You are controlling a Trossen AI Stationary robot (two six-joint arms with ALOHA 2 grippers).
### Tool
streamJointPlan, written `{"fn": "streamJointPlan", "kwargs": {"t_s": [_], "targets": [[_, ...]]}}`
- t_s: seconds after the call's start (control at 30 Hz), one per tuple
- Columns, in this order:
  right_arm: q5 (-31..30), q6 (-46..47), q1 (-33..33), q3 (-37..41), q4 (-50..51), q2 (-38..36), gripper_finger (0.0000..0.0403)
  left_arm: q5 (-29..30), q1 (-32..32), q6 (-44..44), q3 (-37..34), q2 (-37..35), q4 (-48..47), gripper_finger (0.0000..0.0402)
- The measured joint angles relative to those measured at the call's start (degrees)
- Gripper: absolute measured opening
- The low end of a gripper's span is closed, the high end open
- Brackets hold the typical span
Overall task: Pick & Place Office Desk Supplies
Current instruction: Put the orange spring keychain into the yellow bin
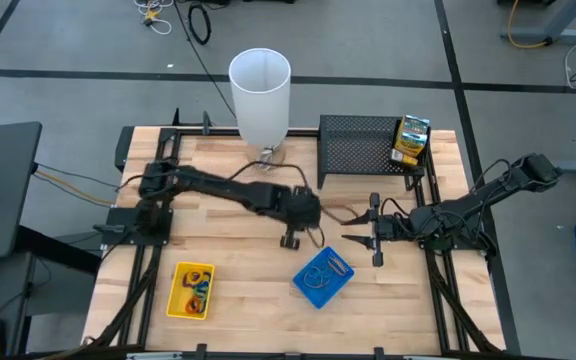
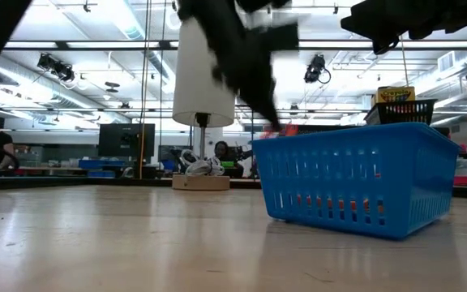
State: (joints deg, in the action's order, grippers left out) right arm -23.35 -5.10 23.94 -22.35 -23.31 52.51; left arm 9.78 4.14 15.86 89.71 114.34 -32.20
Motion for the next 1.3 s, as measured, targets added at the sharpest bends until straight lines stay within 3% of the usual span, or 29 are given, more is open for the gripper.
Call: {"fn": "streamJointPlan", "kwargs": {"t_s": [0.27, 0.47, 0.77, 1.03, 1.3], "targets": [[0.4, 0.0, 0.0, 0.0, 0.0, 0.0, 0.0148, -3.0, 10.8, -0.8, 0.1, -14.5, 3.9, 0.0009], [1.6, 0.2, 0.1, 0.0, -0.1, 0.0, 0.0148, 6.2, 17.1, -5.8, -4.5, -26.1, 1.4, 0.0009], [2.2, 0.3, 0.1, 0.0, -0.4, 0.0, 0.0148, 18.6, 27.9, -17.0, -24.2, -42.9, 5.9, 0.0009], [2.4, 0.8, 0.1, 0.0, -0.4, 0.0, 0.0148, 24.7, 40.5, -36.9, -39.4, -50.0, 7.0, 0.0009], [4.6, 3.7, 0.1, 0.0, 0.3, 0.0, 0.0148, 30.6, 56.4, -58.7, -46.6, -50.2, 6.8, 0.0009]]}}
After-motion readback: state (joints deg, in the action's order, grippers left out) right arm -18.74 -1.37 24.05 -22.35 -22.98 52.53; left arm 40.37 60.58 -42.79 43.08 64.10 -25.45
